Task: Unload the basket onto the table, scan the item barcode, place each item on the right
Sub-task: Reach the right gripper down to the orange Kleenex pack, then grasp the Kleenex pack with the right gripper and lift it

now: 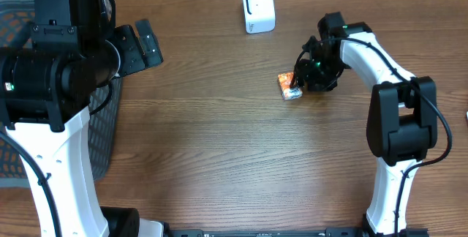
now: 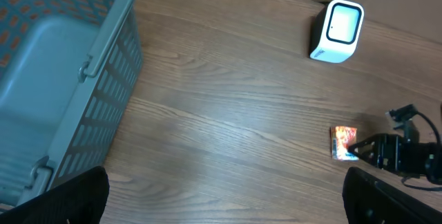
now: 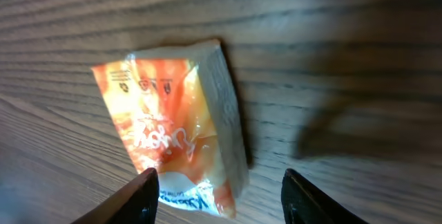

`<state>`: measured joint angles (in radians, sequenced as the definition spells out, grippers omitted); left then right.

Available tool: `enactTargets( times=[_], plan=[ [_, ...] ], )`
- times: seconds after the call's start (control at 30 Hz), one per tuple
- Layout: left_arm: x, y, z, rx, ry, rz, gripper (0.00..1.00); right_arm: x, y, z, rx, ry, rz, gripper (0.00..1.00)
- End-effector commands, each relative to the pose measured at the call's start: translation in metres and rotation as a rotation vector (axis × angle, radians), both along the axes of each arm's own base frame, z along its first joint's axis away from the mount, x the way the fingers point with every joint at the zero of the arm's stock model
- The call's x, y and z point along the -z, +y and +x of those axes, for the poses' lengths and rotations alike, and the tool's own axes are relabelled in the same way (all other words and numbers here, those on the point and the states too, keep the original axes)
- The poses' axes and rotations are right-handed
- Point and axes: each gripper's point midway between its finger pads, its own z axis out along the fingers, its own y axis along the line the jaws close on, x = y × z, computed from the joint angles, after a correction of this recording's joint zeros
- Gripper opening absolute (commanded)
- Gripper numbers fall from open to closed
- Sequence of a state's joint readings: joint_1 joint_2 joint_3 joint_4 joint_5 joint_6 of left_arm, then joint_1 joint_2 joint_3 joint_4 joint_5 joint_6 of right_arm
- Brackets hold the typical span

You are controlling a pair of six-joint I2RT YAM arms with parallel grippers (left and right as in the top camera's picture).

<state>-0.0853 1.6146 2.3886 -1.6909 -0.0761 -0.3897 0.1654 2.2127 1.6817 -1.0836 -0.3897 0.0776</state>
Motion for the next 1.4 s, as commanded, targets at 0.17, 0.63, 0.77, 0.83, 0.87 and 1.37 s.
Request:
enactTargets(
  times=[0.17,0.63,0.77,0.83,0.87,1.37],
  plan=[
    [-0.001,0.002,0.001,0.0,-0.003,0.013,1.0,0.017,0.004,-0.014,-0.008,0.05,0.027,0.44],
    [-0.001,0.002,0.001,0.0,-0.003,0.012,0.99,-0.009,0.04,-0.014,0.005,0.076,0.298,0.04],
    [-0.001,0.002,0.001,0.0,-0.003,0.013,1.0,-0.042,0.06,-0.013,-0.006,0.079,0.559,0.04],
    [-0.001,0.002,0.001,0.0,-0.003,0.013,1.0,-0.064,0.066,-0.011,-0.019,0.064,0.711,0.04],
    [-0.001,0.002,0.001,0.0,-0.003,0.013,1.0,-0.073,0.068,-0.01,-0.022,0.058,0.767,0.04],
    [-0.001,0.002,0.001,-0.001,-0.003,0.012,1.0,-0.142,0.06,0.007,0.011,0.027,1.182,0.04]
  ],
)
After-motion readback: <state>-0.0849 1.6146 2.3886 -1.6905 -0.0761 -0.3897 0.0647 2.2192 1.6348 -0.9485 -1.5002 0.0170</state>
